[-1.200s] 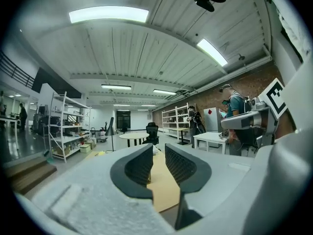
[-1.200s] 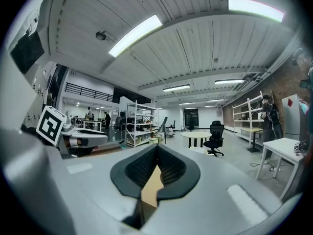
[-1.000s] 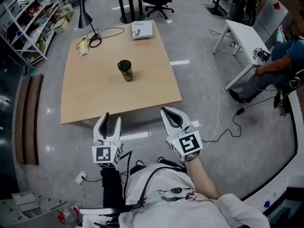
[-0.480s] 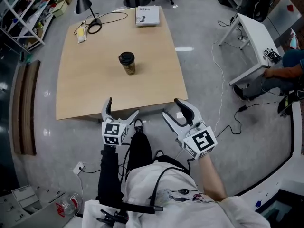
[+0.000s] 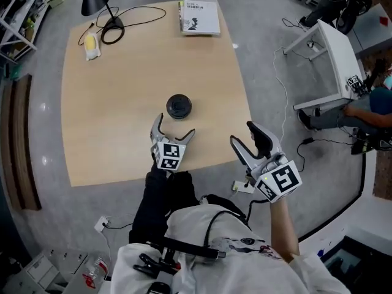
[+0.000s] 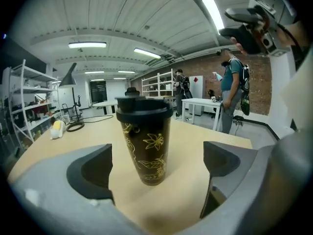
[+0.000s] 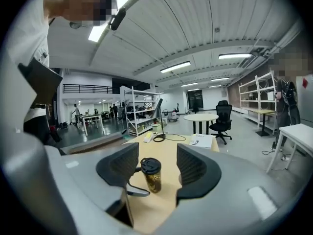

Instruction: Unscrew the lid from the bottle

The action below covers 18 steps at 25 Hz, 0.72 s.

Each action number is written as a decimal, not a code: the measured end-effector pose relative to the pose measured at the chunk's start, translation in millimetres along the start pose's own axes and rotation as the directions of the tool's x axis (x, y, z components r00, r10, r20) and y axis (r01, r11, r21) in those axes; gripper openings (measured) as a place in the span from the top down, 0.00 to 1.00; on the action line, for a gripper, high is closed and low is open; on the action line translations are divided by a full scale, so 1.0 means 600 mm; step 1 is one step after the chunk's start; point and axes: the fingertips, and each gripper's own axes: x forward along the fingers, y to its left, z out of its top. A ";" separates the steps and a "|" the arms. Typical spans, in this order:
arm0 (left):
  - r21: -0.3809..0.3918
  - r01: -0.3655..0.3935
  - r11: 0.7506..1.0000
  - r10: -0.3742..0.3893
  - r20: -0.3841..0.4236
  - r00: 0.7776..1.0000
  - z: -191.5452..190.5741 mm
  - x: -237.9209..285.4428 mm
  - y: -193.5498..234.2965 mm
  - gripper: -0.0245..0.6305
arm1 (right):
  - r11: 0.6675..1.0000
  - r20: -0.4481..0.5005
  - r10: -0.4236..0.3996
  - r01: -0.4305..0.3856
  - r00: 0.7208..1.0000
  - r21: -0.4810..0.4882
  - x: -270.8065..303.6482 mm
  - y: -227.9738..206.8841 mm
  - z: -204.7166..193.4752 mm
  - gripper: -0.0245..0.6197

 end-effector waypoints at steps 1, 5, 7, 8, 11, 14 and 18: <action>0.008 0.021 1.000 -0.021 -0.014 1.000 -0.007 0.024 0.004 0.06 | 1.000 -0.009 -0.009 0.009 1.000 0.001 0.020 -0.009 0.007 0.58; 0.039 0.071 0.997 -0.071 -0.021 0.997 -0.013 0.092 0.014 0.06 | 0.999 -0.075 -0.043 0.042 0.996 -0.016 0.072 -0.031 0.000 0.59; 0.028 0.075 0.997 -0.075 0.006 0.997 -0.004 0.110 0.014 0.06 | 0.998 -0.114 -0.066 0.064 0.991 -0.014 0.078 -0.043 -0.016 0.59; 0.023 0.076 0.997 -0.076 0.014 0.997 -0.001 0.116 0.012 0.06 | 0.997 -0.129 -0.078 0.077 0.989 -0.009 0.078 -0.050 -0.023 0.59; 0.038 0.083 0.996 -0.085 0.039 0.996 0.014 0.127 0.006 0.08 | 0.994 -0.162 -0.109 0.109 0.981 -0.010 0.079 -0.068 -0.033 0.61; 0.070 0.088 0.994 -0.090 0.027 0.996 0.023 0.132 -0.001 0.23 | 0.991 -0.190 -0.130 0.131 0.973 -0.006 0.081 -0.086 -0.047 0.62; 0.064 0.099 0.993 -0.099 -0.006 0.995 0.024 0.134 0.002 0.30 | 0.993 -0.228 -0.116 0.118 0.967 -0.004 0.087 -0.088 -0.067 0.63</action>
